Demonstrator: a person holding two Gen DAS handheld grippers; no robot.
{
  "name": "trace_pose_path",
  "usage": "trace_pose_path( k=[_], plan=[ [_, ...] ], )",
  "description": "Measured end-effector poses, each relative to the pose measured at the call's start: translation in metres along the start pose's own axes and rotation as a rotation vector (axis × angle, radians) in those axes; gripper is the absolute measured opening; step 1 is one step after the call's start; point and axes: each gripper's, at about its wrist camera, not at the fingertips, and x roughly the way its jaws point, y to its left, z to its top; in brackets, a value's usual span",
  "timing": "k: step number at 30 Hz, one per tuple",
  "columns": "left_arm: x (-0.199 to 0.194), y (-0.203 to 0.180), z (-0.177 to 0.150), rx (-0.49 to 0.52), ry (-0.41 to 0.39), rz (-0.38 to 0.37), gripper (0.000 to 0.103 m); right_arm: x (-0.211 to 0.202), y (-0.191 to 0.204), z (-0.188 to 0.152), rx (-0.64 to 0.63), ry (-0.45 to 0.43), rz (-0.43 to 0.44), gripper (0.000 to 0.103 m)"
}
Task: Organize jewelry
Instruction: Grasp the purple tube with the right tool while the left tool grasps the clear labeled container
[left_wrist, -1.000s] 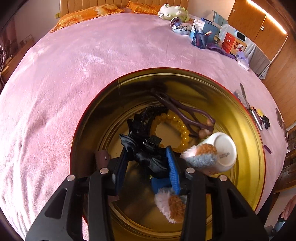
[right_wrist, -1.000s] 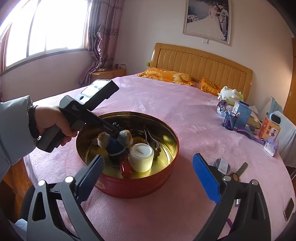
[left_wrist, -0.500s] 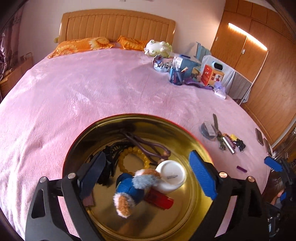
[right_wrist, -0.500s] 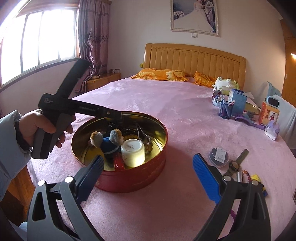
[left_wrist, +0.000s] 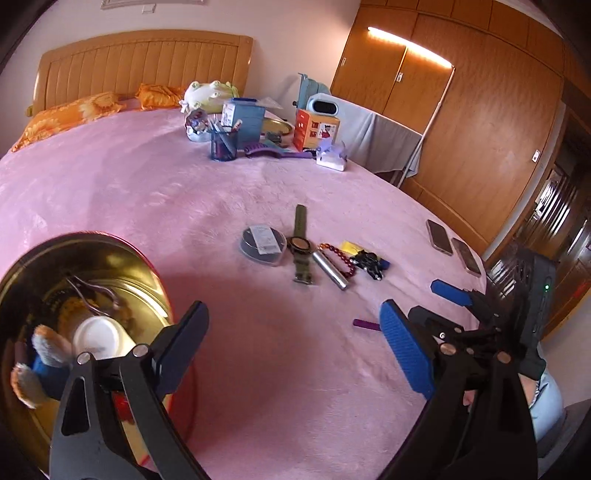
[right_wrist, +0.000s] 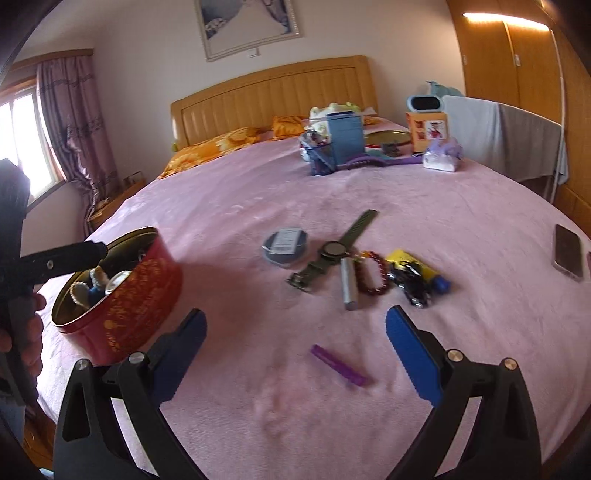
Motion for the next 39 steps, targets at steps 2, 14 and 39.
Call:
trace_pose_path(
  k=[2,14,39],
  plan=[
    [0.021,-0.006,-0.009,-0.037,0.048,-0.041,0.091,-0.001,-0.014,-0.007,-0.008,0.012,0.003,0.098],
    [0.060,-0.039,-0.044,0.065,0.109,0.067,0.091,0.073,-0.015,-0.028,-0.147,0.173,0.078,0.090],
    [0.238,-0.001,0.063,0.070,0.173,0.460,0.091,0.002,-0.044,-0.017,-0.084,-0.044,0.148,0.011]
  ],
)
